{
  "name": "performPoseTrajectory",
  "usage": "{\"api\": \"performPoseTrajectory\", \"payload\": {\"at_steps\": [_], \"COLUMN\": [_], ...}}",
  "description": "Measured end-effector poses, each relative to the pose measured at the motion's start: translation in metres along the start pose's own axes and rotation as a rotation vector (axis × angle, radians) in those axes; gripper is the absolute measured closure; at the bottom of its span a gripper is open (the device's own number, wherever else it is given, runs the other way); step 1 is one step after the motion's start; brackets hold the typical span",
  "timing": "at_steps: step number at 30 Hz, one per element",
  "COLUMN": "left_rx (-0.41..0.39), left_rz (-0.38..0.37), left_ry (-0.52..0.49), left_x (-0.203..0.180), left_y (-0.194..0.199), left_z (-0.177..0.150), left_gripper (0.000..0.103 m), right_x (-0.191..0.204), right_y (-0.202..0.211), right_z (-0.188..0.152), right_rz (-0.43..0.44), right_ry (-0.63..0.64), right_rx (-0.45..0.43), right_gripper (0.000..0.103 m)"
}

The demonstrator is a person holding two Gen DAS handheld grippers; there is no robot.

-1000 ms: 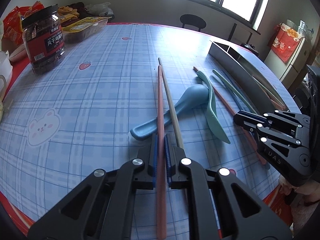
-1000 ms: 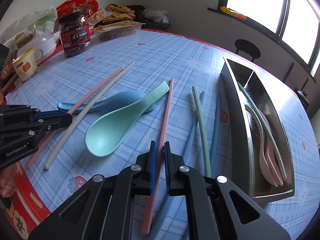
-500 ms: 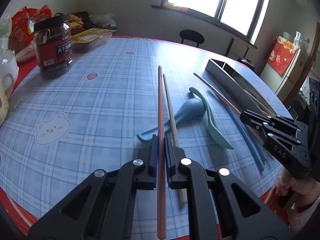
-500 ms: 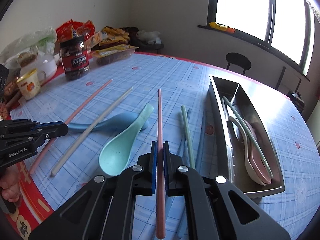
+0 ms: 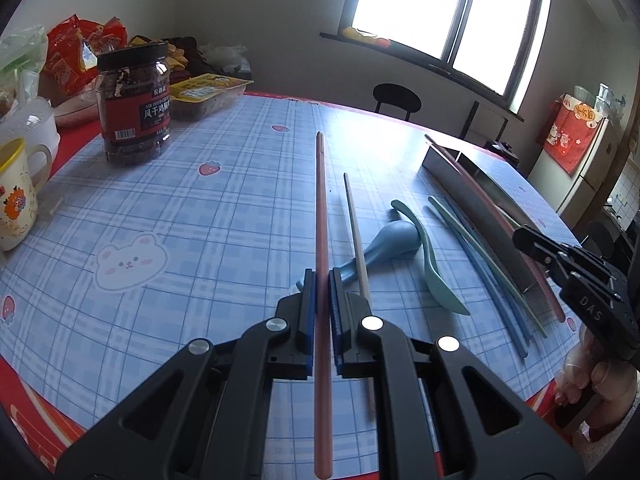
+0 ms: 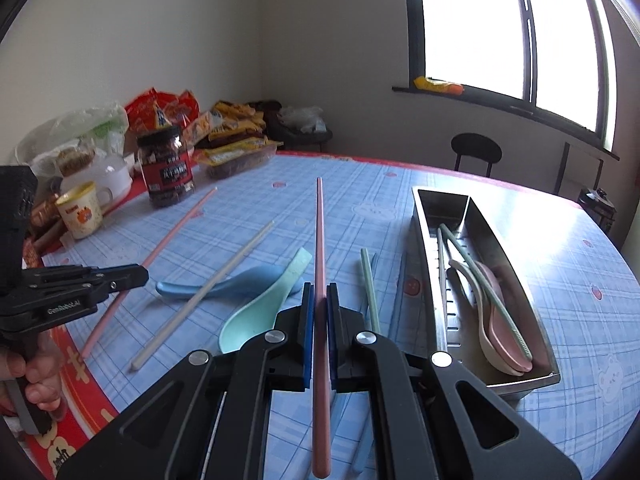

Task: Organize utensils
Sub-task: 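Lift both pink chopsticks and carry them over the steel tray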

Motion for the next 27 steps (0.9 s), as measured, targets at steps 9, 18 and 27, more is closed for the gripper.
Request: {"api": "performPoseTrajectory", "payload": {"at_steps": [9,18,27], "left_rx": [-0.067,-0.071,0.031], "left_rz": [-0.008,-0.148,-0.338], "left_ry": [-0.032,-0.011,0.168], "left_x": [-0.020,-0.086,-0.152], "left_y": [0.010,-0.016,-0.097], "left_z": [0.019,0.066,0.085], "left_gripper": [0.092,0.092,0.092], "right_x": [-0.017,-0.072,-0.128], "right_y": [0.014,0.005,-0.031], "right_z": [0.004,0.021,0.036], "right_rz": [0.015,0.075,0.011], "right_ry": [-0.085,-0.274,-0.314], "right_rx": [-0.065,-0.056,-0.054], "right_gripper": [0.097,0.097,0.097]}}
Point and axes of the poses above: each gripper's, at about its wrist camera, not at the fingertips, and y roughly against the way its jaws point, x to its left, z to its top, the point moved 6 cm from there along -y, roughly the way its jaws point, and after that the axes turned 14 degrees about -z, right-handed, at the moved point
